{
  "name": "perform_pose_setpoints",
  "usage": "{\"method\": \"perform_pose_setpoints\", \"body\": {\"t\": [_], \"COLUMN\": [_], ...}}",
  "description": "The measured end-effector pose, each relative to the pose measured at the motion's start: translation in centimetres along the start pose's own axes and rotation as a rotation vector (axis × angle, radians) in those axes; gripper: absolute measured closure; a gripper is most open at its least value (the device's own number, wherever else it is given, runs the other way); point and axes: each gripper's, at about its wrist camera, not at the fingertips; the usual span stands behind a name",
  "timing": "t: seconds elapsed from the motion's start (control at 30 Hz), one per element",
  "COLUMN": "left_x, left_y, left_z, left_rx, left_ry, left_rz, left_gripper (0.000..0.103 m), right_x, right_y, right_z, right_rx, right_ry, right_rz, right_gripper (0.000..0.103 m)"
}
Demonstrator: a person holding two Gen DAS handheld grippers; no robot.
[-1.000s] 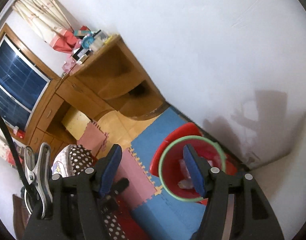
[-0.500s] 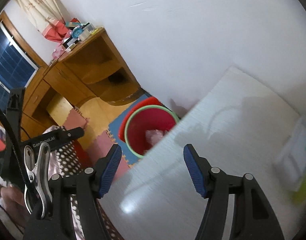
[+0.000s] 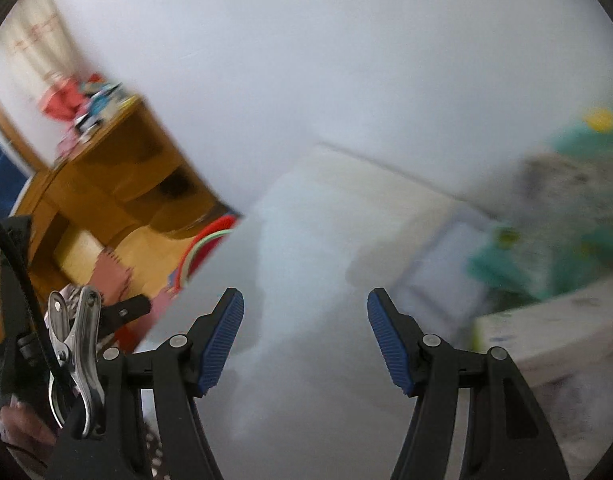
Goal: Collect trash
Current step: 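Move both open tools back to the table, then grasp the white plastic tray with the left tool and lift it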
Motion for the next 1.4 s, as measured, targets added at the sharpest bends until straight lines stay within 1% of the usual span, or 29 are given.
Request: {"method": "perform_pose_setpoints", "body": {"t": [0.17,0.2,0.27,0.37,0.47,0.6,0.67,0.7,0.73,0.8,0.83,0.87,0.9,0.97,1.0,1.03,1.07,1.13,1.2,1.27,1.33,1.4], "left_x": [-0.2,-0.2,-0.2,-0.1,0.1,-0.1,-0.5,-0.8,-1.0,-1.2,-1.3,-1.3,-1.2,-1.2,-1.3,-1.4,-1.5,-1.6,-1.8,-2.1,-2.6,-2.9], "left_y": [-1.2,-1.4,-1.5,-2.1,-3.0,-4.0,-4.4,-4.6,-4.7,-5.0,-5.2,-5.5,-5.8,-6.0,-6.0,-6.0,-6.0,-6.3,-6.8,-7.1,-7.2,-7.0], "left_z": [-5.0,-6.3,-7.8,-10.0,-12.4,-14.8,-16.0,-16.9,-17.4,-18.6,-19.1,-19.5,-20.0,-20.3,-20.3,-20.2,-20.0,-19.4,-18.9,-18.3,-17.8,-17.0], "left_rx": [0.044,0.05,0.051,0.085,0.117,0.163,0.195,0.207,0.216,0.226,0.231,0.234,0.234,0.247,0.248,0.252,0.261,0.276,0.314,0.34,0.329,0.308], "left_ry": [-0.106,-0.145,-0.19,-0.243,-0.302,-0.346,-0.366,-0.382,-0.394,-0.421,-0.436,-0.447,-0.465,-0.472,-0.47,-0.466,-0.459,-0.441,-0.424,-0.402,-0.388,-0.389], "left_rz": [0.02,0.019,0.012,0.027,0.049,0.061,0.07,0.069,0.066,0.067,0.073,0.078,0.083,0.075,0.077,0.085,0.094,0.112,0.143,0.173,0.179,0.172], "left_gripper": [0.038,0.038,0.038,0.038,0.038,0.038,0.038,0.038,0.038,0.038,0.038,0.038,0.038,0.037,0.038,0.041,0.044,0.044,0.044,0.046,0.049,0.051], "right_x": [-0.5,-0.5,-0.6,-0.5,-0.2,0.7,1.3,1.4,1.5,2.0,1.9,1.7,1.6,1.4,1.3,1.2,1.2,1.5,2.1,2.4,2.5,2.2], "right_y": [1.0,1.0,0.8,0.4,0.5,1.3,1.2,1.1,0.7,0.6,0.6,0.4,0.2,-0.3,-0.6,-0.9,-0.7,0.5,1.5,1.4,0.8,0.6], "right_z": [-4.5,-5.0,-6.3,-7.7,-8.6,-10.4,-11.1,-11.7,-12.4,-12.5,-12.5,-12.7,-12.9,-12.7,-12.3,-12.1,-12.1,-12.3,-12.7,-13.0,-13.2,-13.3], "right_rx": [0.059,0.064,0.073,0.072,0.104,0.134,0.138,0.137,0.129,0.143,0.137,0.115,0.114,0.145,0.153,0.146,0.125,0.065,0.012,-0.034,-0.044,-0.035], "right_ry": [-0.1,-0.112,-0.148,-0.199,-0.206,-0.225,-0.244,-0.255,-0.286,-0.312,-0.314,-0.327,-0.336,-0.323,-0.319,-0.329,-0.358,-0.428,-0.478,-0.498,-0.509,-0.497], "right_rz": [-0.022,-0.019,0.0,0.024,0.037,0.068,0.096,0.109,0.13,0.125,0.122,0.122,0.128,0.141,0.147,0.157,0.156,0.118,0.083,0.089,0.091,0.079], "right_gripper": [0.037,0.037,0.037,0.037,0.037,0.038,0.042,0.049,0.053,0.061,0.064,0.068,0.07,0.071,0.077,0.079,0.079,0.079,0.079,0.079,0.079,0.079]}}
Point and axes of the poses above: each gripper's, at about its wrist camera, not at the fingertips, and y roughly against the way its jaws point, z to its left, x to its underside, and after that the axes turned 8 degrees about -x, right-handed
